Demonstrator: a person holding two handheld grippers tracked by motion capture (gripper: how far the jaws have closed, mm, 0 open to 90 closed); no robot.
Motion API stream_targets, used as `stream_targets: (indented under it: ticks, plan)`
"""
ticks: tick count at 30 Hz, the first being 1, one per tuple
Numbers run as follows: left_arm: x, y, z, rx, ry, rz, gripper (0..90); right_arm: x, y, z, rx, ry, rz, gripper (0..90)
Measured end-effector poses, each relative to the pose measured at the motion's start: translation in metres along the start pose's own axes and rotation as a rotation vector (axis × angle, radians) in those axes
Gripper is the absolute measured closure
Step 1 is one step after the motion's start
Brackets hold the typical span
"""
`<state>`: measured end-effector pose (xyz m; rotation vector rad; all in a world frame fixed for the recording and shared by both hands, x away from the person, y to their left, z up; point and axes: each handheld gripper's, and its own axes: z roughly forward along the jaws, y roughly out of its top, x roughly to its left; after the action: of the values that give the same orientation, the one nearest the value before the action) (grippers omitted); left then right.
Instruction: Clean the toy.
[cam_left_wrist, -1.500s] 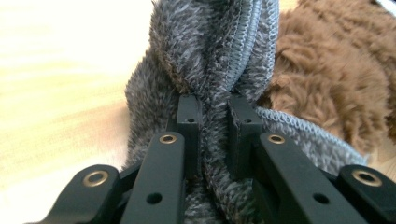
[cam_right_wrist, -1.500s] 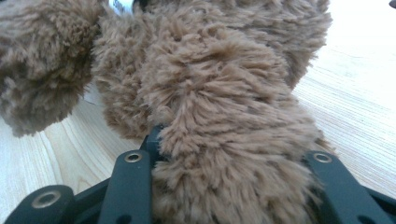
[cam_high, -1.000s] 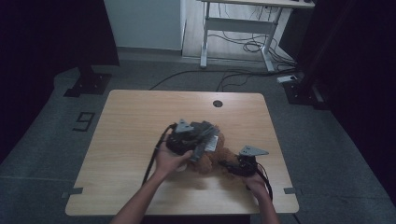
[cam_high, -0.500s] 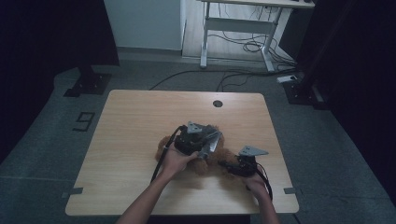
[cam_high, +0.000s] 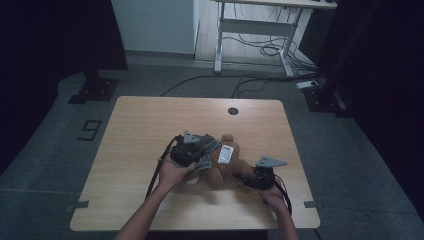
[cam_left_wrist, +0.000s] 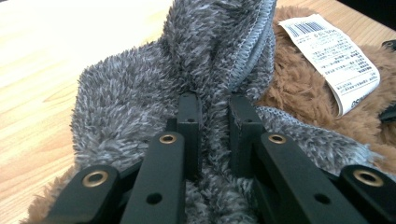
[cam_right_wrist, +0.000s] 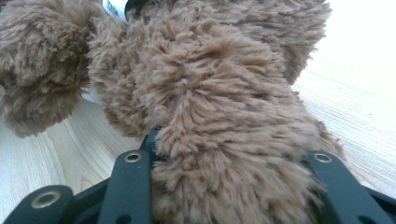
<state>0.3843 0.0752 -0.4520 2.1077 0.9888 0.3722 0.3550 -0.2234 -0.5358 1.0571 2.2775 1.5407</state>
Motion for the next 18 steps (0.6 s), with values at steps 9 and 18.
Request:
stream_targets:
  ticks: [9,18]
  plan:
    - [0.027,-0.022,-0.032,-0.048,0.037,-0.058,77.1,-0.002,-0.001,0.0,0.001,0.02,0.006,55.0]
    - [0.044,-0.056,-0.052,-0.078,0.059,-0.107,77.1,-0.003,-0.003,0.0,0.004,0.037,0.021,55.0]
